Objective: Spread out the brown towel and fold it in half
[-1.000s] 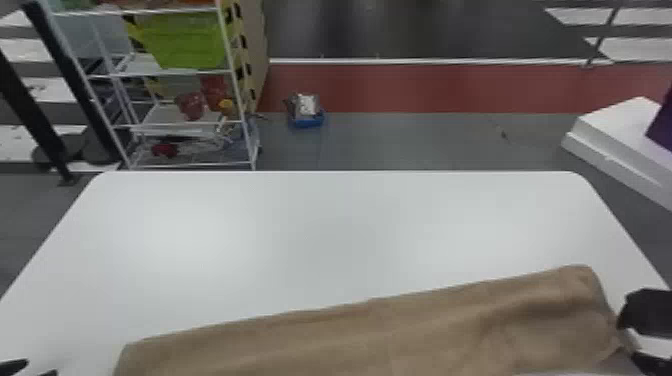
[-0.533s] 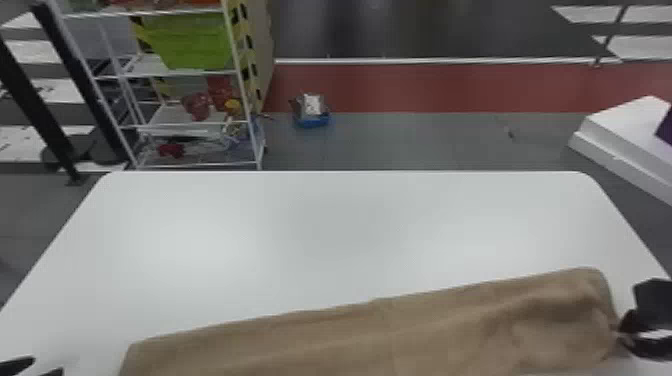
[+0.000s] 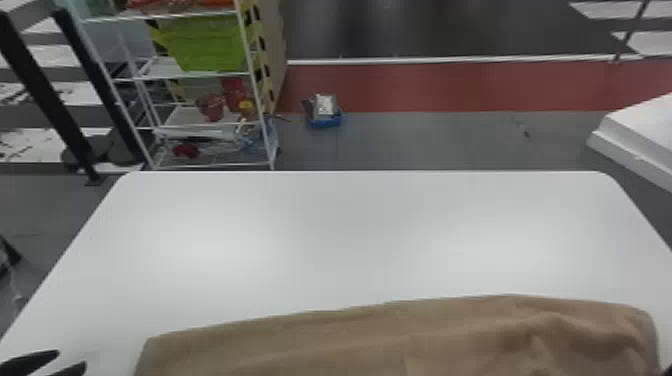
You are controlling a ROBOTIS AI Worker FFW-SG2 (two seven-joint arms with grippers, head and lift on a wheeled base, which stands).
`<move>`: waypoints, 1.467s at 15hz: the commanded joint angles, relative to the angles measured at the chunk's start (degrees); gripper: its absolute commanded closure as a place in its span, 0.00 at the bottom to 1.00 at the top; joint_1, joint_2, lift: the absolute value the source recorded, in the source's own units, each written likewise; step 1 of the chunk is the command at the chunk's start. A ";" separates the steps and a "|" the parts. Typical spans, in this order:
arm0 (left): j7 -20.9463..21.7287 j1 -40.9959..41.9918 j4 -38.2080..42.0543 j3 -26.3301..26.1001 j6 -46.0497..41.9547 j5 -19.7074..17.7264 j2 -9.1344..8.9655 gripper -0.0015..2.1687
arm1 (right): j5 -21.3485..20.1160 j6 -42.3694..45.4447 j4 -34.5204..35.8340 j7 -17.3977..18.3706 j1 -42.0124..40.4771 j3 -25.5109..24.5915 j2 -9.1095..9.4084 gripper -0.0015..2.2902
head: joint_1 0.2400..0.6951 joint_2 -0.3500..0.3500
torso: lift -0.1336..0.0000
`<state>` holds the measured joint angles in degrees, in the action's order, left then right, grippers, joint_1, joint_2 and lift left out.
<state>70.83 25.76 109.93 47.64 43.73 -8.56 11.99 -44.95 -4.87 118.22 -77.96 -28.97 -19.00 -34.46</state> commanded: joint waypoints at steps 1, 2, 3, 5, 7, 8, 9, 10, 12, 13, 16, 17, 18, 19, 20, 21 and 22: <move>0.01 -0.01 -0.07 -0.09 0.00 0.04 0.14 0.01 | -0.32 0.34 2.11 -0.37 -4.87 -1.56 -0.08 0.49 | 1.00 0.62 | 0.07; 0.01 0.08 -0.07 -0.09 0.00 0.13 0.14 0.01 | -0.32 0.34 2.72 -0.37 -6.19 -2.18 0.01 0.49 | 1.00 0.62 | 0.07; 0.01 0.08 -0.07 -0.09 0.00 0.13 0.14 0.01 | -0.32 0.34 3.78 -0.37 -7.51 -2.44 0.10 0.49 | 1.00 0.62 | 0.07; 0.01 -0.01 0.02 0.00 0.00 0.13 0.14 0.01 | -0.32 0.34 6.06 -0.37 -9.97 -3.41 0.27 0.49 | 1.00 0.62 | 0.07; 0.01 -0.01 0.02 0.00 0.00 0.13 0.23 0.01 | -0.49 0.34 7.47 -0.37 -11.90 -3.93 0.54 0.49 | 1.00 0.64 | 0.07; 0.01 -0.01 0.02 -0.09 0.00 0.04 0.14 0.01 | -0.76 0.34 7.47 -0.37 -12.25 -4.02 0.54 0.49 | 1.00 0.64 | 0.07; 0.10 -0.01 0.20 -0.18 0.17 -0.05 0.05 0.01 | -1.20 0.51 7.38 -0.37 -12.25 -4.20 0.62 0.49 | 1.00 0.65 | 0.07; 0.36 0.08 0.99 -0.44 0.35 -0.22 -0.39 0.01 | -1.72 0.86 7.12 -0.37 -12.25 -4.55 0.62 0.49 | 1.00 0.65 | 0.07; 0.01 0.52 2.74 -1.85 0.88 -0.40 -1.01 0.01 | -2.08 1.92 6.15 -0.37 -11.90 -5.60 0.62 0.49 | 1.00 0.62 | 0.07; -0.78 0.52 3.36 -3.08 1.05 -0.40 -1.44 0.01 | -1.99 1.92 5.71 -0.37 -11.46 -5.87 0.80 0.49 | 1.00 0.59 | 0.07; -2.80 0.43 5.64 -6.77 0.88 0.83 -2.68 0.01 | -1.99 3.15 4.13 -0.37 -9.09 -6.13 0.98 0.49 | 1.00 0.47 | 0.07; -3.59 0.52 6.17 -8.53 0.70 2.06 -2.68 0.01 | -2.08 3.68 3.78 -0.37 -8.83 -6.04 1.06 0.49 | 1.00 0.44 | 0.07; -3.77 0.43 6.87 -10.20 0.88 3.38 -2.76 0.01 | -1.99 3.68 3.86 -0.37 -8.65 -5.69 1.24 0.49 | 1.00 0.41 | 0.07; -4.21 0.52 7.67 -11.43 0.88 4.96 -3.29 0.01 | -2.08 3.68 3.86 -0.37 -8.30 -5.43 1.24 0.49 | 1.00 0.38 | 0.07; -5.26 0.60 8.63 -12.66 0.70 6.02 -3.73 0.01 | -2.25 3.85 3.78 -0.37 -8.21 -5.25 1.24 0.49 | 1.00 0.36 | 0.07; -5.44 0.78 9.34 -13.45 0.53 6.10 -3.91 0.01 | -2.34 3.85 3.78 -0.37 -8.21 -5.16 1.24 0.49 | 1.00 0.35 | 0.07; -5.26 0.96 10.04 -13.98 0.53 6.10 -4.35 0.01 | -2.34 3.85 3.60 -0.37 -7.95 -5.16 1.24 0.49 | 1.00 0.32 | 0.07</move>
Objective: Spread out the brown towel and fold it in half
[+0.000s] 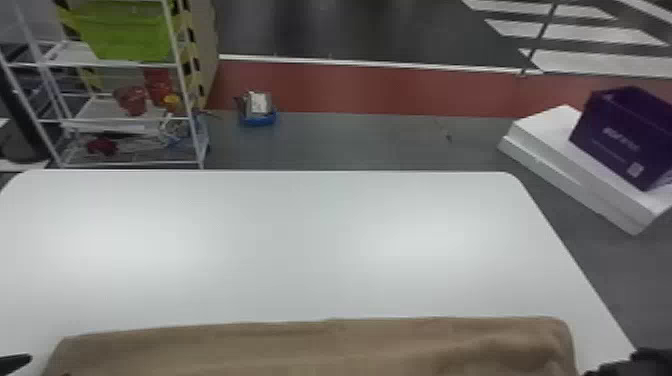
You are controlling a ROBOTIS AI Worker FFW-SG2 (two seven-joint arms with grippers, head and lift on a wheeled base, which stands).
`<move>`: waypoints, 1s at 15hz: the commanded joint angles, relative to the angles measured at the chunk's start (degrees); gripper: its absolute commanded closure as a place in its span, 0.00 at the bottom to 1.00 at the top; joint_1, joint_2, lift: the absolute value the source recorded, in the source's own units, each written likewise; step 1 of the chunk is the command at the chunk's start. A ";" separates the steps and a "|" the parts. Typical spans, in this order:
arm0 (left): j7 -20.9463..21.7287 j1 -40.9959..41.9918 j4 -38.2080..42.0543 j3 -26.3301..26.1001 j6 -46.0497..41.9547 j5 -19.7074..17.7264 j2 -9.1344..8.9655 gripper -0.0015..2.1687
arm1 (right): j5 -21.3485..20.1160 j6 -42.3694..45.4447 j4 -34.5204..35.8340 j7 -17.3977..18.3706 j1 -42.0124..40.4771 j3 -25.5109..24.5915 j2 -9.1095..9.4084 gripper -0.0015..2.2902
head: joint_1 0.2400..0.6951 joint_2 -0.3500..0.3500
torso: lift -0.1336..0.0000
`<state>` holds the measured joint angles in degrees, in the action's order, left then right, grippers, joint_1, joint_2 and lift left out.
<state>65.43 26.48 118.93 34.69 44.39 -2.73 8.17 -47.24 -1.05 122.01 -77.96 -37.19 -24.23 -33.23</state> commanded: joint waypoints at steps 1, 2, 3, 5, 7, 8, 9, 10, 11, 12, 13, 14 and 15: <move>0.13 0.50 1.65 -1.20 -0.13 0.00 -0.96 0.01 | -0.13 0.03 -0.72 -0.36 0.80 0.14 0.00 0.49 | 1.00 0.30 | 0.07; 0.57 0.68 2.27 -1.20 0.22 -1.23 -1.23 0.01 | -0.22 0.20 -1.33 -0.36 1.15 0.14 0.00 0.49 | 1.00 0.28 | 0.07; 1.19 0.85 2.80 -1.56 0.40 -1.67 -1.49 0.01 | -0.31 0.73 -1.95 -0.36 1.42 0.32 0.00 0.49 | 1.00 0.26 | 0.07; 1.45 0.94 2.27 -3.31 0.75 -1.32 -1.49 0.01 | -0.48 0.91 -2.04 -0.36 2.03 0.85 0.00 0.49 | 1.00 0.21 | 0.07; 0.92 -0.11 0.51 -5.25 0.57 -0.35 -1.23 0.01 | -0.57 0.91 -2.04 -0.36 2.39 1.11 0.00 0.49 | 1.00 0.18 | 0.07; 0.75 -0.73 -0.28 -5.95 0.57 0.44 -1.23 0.01 | -0.66 0.91 -2.04 -0.36 2.56 1.20 0.00 0.49 | 1.00 0.17 | 0.07; 0.57 -1.61 -1.34 -6.83 0.57 0.97 -1.23 0.01 | -0.83 0.91 -2.04 -0.36 2.56 1.20 0.00 0.49 | 1.00 0.17 | 0.07; 0.48 -2.58 -2.57 -7.36 0.22 1.49 -1.14 0.01 | -1.01 0.91 -2.13 -0.36 2.56 1.20 0.00 0.49 | 1.00 0.15 | 0.07; 0.40 -3.45 -3.80 -7.62 0.22 1.67 -1.05 0.01 | -1.01 0.91 -2.21 -0.36 2.39 1.20 0.00 0.49 | 1.00 0.15 | 0.07; 0.22 -4.33 -5.11 -8.06 -0.66 2.20 -0.96 0.01 | -1.27 0.91 -2.30 -0.36 2.03 1.11 0.00 0.49 | 1.00 0.15 | 0.07; 0.22 -5.04 -6.08 -8.59 -0.66 2.73 -0.87 0.01 | -1.71 1.26 -2.48 -0.36 1.68 1.11 0.00 0.49 | 1.00 0.14 | 0.07; 0.04 -5.65 -7.05 -9.03 -0.83 2.90 -0.79 0.01 | -1.80 1.61 -2.57 -0.36 1.42 0.76 0.09 0.49 | 1.00 0.14 | 0.07; -0.31 -6.00 -7.66 -9.03 -1.18 2.90 -0.70 0.01 | -1.98 1.96 -3.00 -0.36 1.15 0.50 0.09 0.49 | 1.00 0.13 | 0.07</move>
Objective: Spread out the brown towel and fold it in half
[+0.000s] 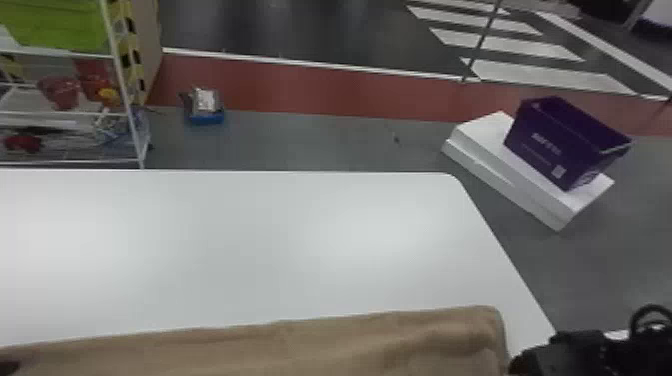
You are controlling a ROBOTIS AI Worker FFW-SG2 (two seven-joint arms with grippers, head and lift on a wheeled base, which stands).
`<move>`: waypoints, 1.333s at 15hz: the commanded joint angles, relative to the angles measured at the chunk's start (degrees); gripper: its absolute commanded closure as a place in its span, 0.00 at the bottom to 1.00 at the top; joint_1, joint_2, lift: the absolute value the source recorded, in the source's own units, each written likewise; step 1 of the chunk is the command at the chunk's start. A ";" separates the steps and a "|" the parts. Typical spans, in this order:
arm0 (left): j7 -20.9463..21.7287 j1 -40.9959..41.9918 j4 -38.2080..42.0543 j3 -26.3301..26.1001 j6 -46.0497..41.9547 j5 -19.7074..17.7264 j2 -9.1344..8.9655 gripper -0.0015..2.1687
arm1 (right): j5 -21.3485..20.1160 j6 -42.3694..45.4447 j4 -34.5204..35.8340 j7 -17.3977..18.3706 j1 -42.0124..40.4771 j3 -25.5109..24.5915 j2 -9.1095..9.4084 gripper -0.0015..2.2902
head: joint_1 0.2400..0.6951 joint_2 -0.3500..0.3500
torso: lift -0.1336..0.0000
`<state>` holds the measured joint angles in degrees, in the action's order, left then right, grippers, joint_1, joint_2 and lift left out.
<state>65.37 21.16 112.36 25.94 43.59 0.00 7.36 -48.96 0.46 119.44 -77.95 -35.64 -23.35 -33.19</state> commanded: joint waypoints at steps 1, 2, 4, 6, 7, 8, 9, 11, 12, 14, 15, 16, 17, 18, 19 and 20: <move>-0.68 -0.85 -1.35 -0.28 -1.09 0.18 0.11 0.01 | -0.44 0.99 -0.70 -0.38 -0.40 -0.46 0.06 0.49 | 1.00 0.13 | 0.07; -0.86 -1.03 -1.61 -0.28 -1.09 0.18 0.29 0.01 | -0.88 1.86 -1.23 -0.38 -0.40 -0.55 0.06 0.49 | 1.00 0.13 | 0.07; -0.95 -1.29 -1.79 -0.28 -1.09 0.26 0.55 0.01 | -0.79 1.86 -1.41 -0.38 -0.48 -0.64 0.15 0.49 | 1.00 0.12 | 0.07; -0.95 -1.47 -2.05 -0.19 -1.09 0.35 0.64 0.01 | 0.00 1.51 -0.61 -0.38 -0.75 -1.25 0.67 0.49 | 1.00 0.12 | 0.07; -0.86 -1.47 -2.05 -0.19 -1.09 0.44 0.64 0.01 | 0.09 0.11 -0.09 -0.38 -1.01 -1.34 0.67 0.48 | 1.00 0.12 | 0.07; -0.77 -1.47 -2.05 -0.19 -1.09 0.44 0.64 0.01 | 0.62 -2.18 0.62 -0.38 -1.28 -1.69 0.94 0.45 | 1.00 0.13 | 0.07; -0.77 -1.47 -2.05 -0.19 -1.09 0.44 0.64 0.01 | 1.76 -9.03 2.02 -0.38 -1.36 -2.31 0.94 0.34 | 1.00 0.13 | 0.07; -0.77 -1.47 -1.97 -0.19 -1.09 0.44 0.64 0.01 | 5.01 -13.08 4.57 -0.38 -2.42 -4.42 1.20 0.21 | 1.00 0.12 | 0.07; -0.68 -1.47 -1.88 -0.19 -1.09 0.44 0.64 0.01 | 7.56 -14.48 5.36 -0.38 -2.42 -6.26 1.38 0.21 | 1.00 0.11 | 0.07; -0.59 -1.47 -1.79 -0.19 -1.09 0.44 0.64 0.01 | 12.83 -18.17 6.59 -0.38 -2.07 -10.31 1.55 0.21 | 1.00 0.10 | 0.07; -0.59 -1.47 -1.79 -0.19 -1.09 0.44 0.64 0.01 | 14.94 -19.93 6.94 -0.38 -2.07 -11.54 1.82 0.20 | 1.00 0.09 | 0.07; -0.51 -1.47 -1.79 -0.10 -1.09 0.44 0.64 0.02 | 17.75 -25.56 6.68 -0.38 -0.75 -12.59 2.78 0.20 | 1.00 0.09 | 0.07; -0.42 -1.47 -1.79 -0.10 -1.09 0.44 0.64 0.02 | 22.15 -32.76 4.40 -0.38 1.36 -13.65 3.49 0.20 | 1.00 0.08 | 0.07; -0.51 -1.47 -1.88 -0.28 -1.26 0.44 0.64 0.02 | 26.19 -38.21 1.93 -0.38 2.86 -14.70 3.75 0.20 | 1.00 0.07 | 0.07; -0.42 -1.56 -1.97 -0.37 -1.44 0.44 0.64 0.02 | 30.06 -41.20 -1.85 -0.38 5.14 -15.76 4.45 0.20 | 1.00 0.06 | 0.07; -0.42 -1.73 -1.97 -0.72 -1.26 0.35 0.64 0.02 | 33.75 -43.14 -5.98 -0.38 7.34 -16.72 4.81 0.20 | 1.00 0.04 | 0.07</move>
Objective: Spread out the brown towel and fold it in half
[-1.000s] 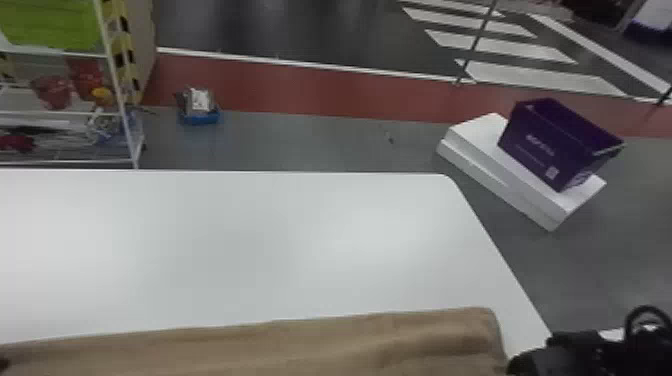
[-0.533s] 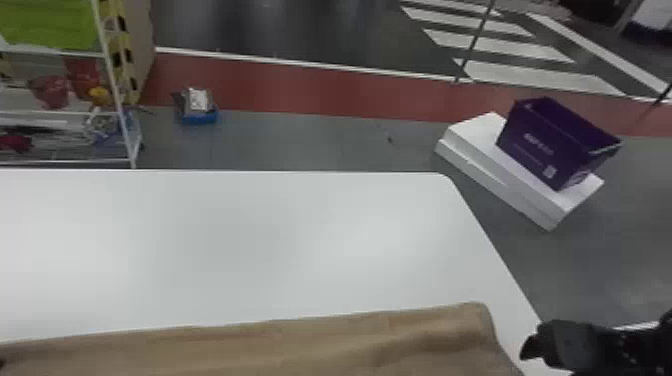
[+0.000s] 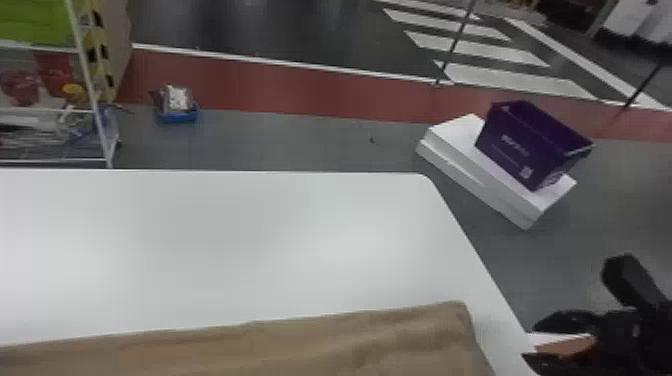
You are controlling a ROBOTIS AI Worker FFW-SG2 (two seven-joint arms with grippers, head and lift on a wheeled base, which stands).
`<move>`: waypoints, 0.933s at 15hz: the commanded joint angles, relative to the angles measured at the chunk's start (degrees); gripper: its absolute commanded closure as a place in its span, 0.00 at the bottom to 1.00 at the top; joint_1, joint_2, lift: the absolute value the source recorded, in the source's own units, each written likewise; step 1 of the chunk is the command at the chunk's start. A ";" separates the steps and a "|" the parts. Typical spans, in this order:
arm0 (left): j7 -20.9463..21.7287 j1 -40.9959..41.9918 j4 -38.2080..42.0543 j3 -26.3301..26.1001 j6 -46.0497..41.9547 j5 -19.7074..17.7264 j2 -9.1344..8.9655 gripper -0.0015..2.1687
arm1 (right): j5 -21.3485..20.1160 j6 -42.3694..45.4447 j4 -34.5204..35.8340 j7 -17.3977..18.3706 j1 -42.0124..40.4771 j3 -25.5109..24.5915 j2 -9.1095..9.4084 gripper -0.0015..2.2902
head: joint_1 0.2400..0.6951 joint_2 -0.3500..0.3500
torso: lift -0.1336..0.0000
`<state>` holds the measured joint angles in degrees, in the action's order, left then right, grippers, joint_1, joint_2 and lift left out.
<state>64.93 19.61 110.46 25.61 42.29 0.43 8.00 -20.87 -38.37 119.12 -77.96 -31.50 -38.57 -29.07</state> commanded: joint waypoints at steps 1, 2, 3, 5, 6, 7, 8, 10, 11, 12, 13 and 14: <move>0.02 -0.36 -0.16 -0.47 0.03 0.01 0.09 0.02 | 8.04 -6.07 -9.43 -0.37 5.14 -1.94 0.85 0.20 | 1.00 0.00 | 0.07; 0.11 -0.45 -0.16 -0.56 0.03 0.01 0.09 0.02 | 9.10 -6.07 -13.38 -0.37 7.60 -2.38 1.29 0.20 | 1.00 0.00 | 0.07; 0.20 -0.45 -0.16 -0.47 0.03 0.01 0.09 0.02 | 10.42 -5.54 -16.02 -0.37 9.18 -2.65 1.56 0.20 | 1.00 0.00 | 0.07; 0.46 -0.45 -0.07 -0.21 0.03 -0.08 0.09 0.02 | 11.82 -5.54 -17.51 -0.37 11.02 -2.65 2.26 0.20 | 1.00 0.00 | 0.07; 0.46 -0.45 -0.07 -0.12 0.03 -0.08 0.18 0.02 | 12.35 -6.24 -17.95 -0.37 12.26 -2.65 2.61 0.20 | 1.00 0.00 | 0.07; 0.55 -0.36 -0.07 -0.03 0.03 -0.08 0.18 0.02 | 13.58 -8.35 -17.87 -0.37 13.40 -2.73 3.32 0.20 | 1.00 0.00 | 0.07; 0.64 -0.19 0.02 -0.03 0.03 -0.08 0.18 0.02 | 15.16 -11.87 -17.69 -0.37 14.28 -2.82 3.32 0.20 | 1.00 0.00 | 0.07; 0.64 0.08 0.11 0.14 0.03 -0.16 0.18 0.03 | 15.25 -14.68 -16.99 -0.37 15.60 -2.21 3.32 0.20 | 1.00 0.00 | 0.07; 0.64 0.08 0.02 0.14 0.03 -0.16 0.18 0.03 | 15.69 -15.91 -16.99 -0.37 16.03 -1.94 3.32 0.20 | 1.00 0.01 | 0.07; 0.64 0.08 0.02 0.14 0.03 -0.16 0.18 0.03 | 16.04 -16.26 -16.90 -0.37 16.65 -1.50 3.67 0.20 | 1.00 0.02 | 0.07; 0.64 0.08 0.11 0.14 -0.14 -0.16 0.18 0.03 | 15.60 -16.08 -16.72 -0.37 17.35 -0.80 4.02 0.20 | 1.00 0.03 | 0.07; 0.73 0.08 0.20 0.14 0.03 -0.16 0.18 0.03 | 15.25 -15.91 -16.81 -0.37 18.23 -0.19 4.02 0.20 | 1.00 0.04 | 0.07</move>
<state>65.62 19.69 110.55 25.75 42.26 0.26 8.17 -5.20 -54.33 102.31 -77.96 -14.40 -39.63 -25.23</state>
